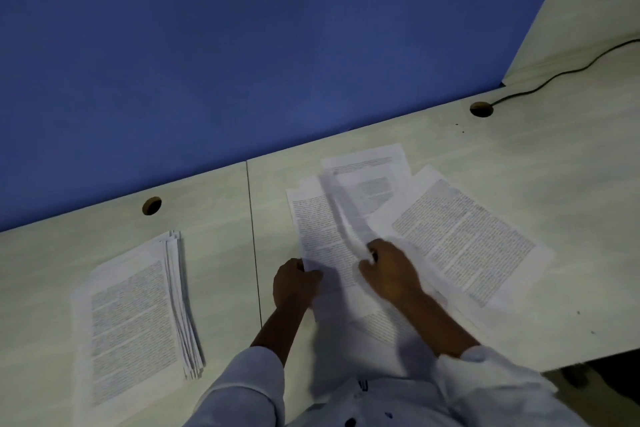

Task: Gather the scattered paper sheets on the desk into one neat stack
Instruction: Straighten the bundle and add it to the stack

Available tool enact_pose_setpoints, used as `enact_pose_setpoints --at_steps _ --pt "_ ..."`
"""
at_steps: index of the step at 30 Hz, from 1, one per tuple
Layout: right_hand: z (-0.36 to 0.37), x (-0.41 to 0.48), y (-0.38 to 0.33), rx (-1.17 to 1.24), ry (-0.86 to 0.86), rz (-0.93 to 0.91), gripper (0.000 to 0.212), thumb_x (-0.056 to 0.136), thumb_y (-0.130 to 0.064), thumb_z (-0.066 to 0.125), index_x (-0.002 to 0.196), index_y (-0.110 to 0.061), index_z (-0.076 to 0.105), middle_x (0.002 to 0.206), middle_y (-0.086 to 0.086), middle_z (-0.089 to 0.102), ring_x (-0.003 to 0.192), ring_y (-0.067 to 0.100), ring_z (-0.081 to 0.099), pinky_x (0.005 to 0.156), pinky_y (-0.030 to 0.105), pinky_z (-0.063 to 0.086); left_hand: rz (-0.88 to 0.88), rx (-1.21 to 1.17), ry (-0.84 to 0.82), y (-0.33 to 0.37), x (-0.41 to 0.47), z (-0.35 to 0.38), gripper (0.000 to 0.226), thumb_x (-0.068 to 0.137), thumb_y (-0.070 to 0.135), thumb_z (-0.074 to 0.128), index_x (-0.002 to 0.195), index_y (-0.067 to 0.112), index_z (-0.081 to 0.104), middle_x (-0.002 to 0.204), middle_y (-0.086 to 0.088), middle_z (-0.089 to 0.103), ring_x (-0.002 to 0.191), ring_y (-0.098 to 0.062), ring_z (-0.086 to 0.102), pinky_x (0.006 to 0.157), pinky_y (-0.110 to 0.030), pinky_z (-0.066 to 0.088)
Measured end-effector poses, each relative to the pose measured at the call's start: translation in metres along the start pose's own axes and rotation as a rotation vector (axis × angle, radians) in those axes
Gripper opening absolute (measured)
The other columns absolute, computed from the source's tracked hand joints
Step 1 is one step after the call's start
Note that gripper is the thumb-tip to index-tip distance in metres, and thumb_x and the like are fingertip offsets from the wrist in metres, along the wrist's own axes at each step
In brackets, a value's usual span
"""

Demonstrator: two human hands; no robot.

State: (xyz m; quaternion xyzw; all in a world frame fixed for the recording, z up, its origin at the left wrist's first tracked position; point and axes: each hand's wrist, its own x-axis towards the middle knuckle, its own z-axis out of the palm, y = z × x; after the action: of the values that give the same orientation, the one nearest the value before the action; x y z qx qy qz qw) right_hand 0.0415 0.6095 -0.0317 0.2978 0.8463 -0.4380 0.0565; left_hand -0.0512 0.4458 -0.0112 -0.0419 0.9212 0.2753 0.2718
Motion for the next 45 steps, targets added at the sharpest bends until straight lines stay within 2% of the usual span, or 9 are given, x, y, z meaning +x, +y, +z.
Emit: enact_pose_setpoints --at_steps 3,6,9,12,15,22,31,38,45 --pt "0.015 -0.018 -0.002 0.050 -0.143 0.026 0.046 0.082 -0.048 0.070 0.118 -0.021 0.059 0.105 -0.007 0.055 0.098 0.014 0.061 0.092 0.028 0.048 0.040 -0.010 0.049 0.002 0.002 0.005 0.021 0.080 0.032 0.066 0.077 0.012 0.070 0.071 -0.003 0.066 0.069 -0.021 0.065 0.049 -0.020 0.037" --pt "-0.020 -0.013 0.014 0.168 0.105 -0.003 0.027 0.081 -0.039 0.074 0.098 -0.019 0.068 0.094 -0.003 0.065 0.085 0.015 0.064 0.082 0.027 0.050 0.074 -0.005 0.120 -0.002 0.008 0.013 0.025 0.081 0.030 0.061 0.075 0.008 0.070 0.071 -0.009 0.068 0.072 -0.029 0.068 0.053 -0.026 0.047" --pt "-0.080 -0.005 0.046 0.119 0.381 0.064 0.014 0.082 -0.020 0.071 0.091 -0.010 0.066 0.097 0.007 0.065 0.094 0.027 0.063 0.077 0.024 0.043 0.067 -0.031 0.193 0.001 0.008 0.016 0.032 0.088 0.031 0.059 0.095 0.001 0.068 0.094 -0.017 0.070 0.090 -0.035 0.066 0.075 -0.036 0.051" --pt "-0.130 0.003 0.092 -0.177 0.488 0.207 0.059 0.075 -0.038 0.077 0.120 -0.008 0.056 0.123 0.016 0.055 0.114 0.035 0.053 0.093 0.041 0.044 0.072 -0.028 0.192 0.008 0.004 0.019 0.055 0.083 0.045 0.067 0.112 -0.001 0.060 0.111 -0.017 0.063 0.107 -0.034 0.059 0.088 -0.035 0.045" --pt "-0.154 0.009 0.126 -0.408 0.395 0.288 0.088 0.066 -0.061 0.077 0.129 -0.006 0.049 0.131 0.019 0.052 0.118 0.038 0.051 0.097 0.047 0.043 0.140 0.037 0.167 0.011 -0.001 0.024 0.056 0.075 0.042 0.074 0.111 0.001 0.060 0.109 -0.014 0.061 0.107 -0.031 0.058 0.084 -0.031 0.043" --pt "-0.122 0.003 0.108 -0.565 0.352 0.289 0.092 0.066 -0.078 0.062 0.120 -0.005 0.051 0.117 0.015 0.055 0.106 0.034 0.053 0.084 0.042 0.045 0.233 0.178 0.151 0.005 0.007 0.036 0.043 0.066 0.035 0.074 0.096 0.008 0.063 0.096 -0.007 0.063 0.091 -0.027 0.064 0.069 -0.025 0.043" --pt "-0.044 -0.007 0.056 -0.447 0.340 0.111 0.061 0.072 -0.054 0.074 0.095 0.000 0.060 0.091 0.017 0.061 0.083 0.034 0.059 0.067 0.040 0.048 0.177 -0.072 0.169 0.017 -0.013 0.024 0.014 0.085 0.016 0.064 0.091 0.007 0.055 0.092 -0.010 0.066 0.086 -0.029 0.065 0.072 -0.033 0.051" --pt "-0.048 0.006 0.043 -0.371 0.292 0.101 0.060 0.076 -0.052 0.072 0.103 -0.001 0.058 0.101 0.016 0.058 0.096 0.031 0.055 0.075 0.040 0.049 0.013 -0.171 0.146 0.036 -0.015 0.028 0.050 0.090 0.037 0.063 0.115 -0.007 0.060 0.118 -0.021 0.062 0.111 -0.038 0.060 0.096 -0.039 0.048" --pt "-0.044 0.006 0.039 -0.342 0.320 0.129 0.057 0.077 -0.049 0.072 0.104 0.000 0.058 0.101 0.015 0.060 0.094 0.030 0.058 0.074 0.038 0.049 -0.072 -0.262 0.038 0.036 0.004 0.022 0.040 0.083 0.040 0.072 0.091 0.001 0.075 0.091 -0.013 0.073 0.090 -0.027 0.068 0.071 -0.025 0.044"
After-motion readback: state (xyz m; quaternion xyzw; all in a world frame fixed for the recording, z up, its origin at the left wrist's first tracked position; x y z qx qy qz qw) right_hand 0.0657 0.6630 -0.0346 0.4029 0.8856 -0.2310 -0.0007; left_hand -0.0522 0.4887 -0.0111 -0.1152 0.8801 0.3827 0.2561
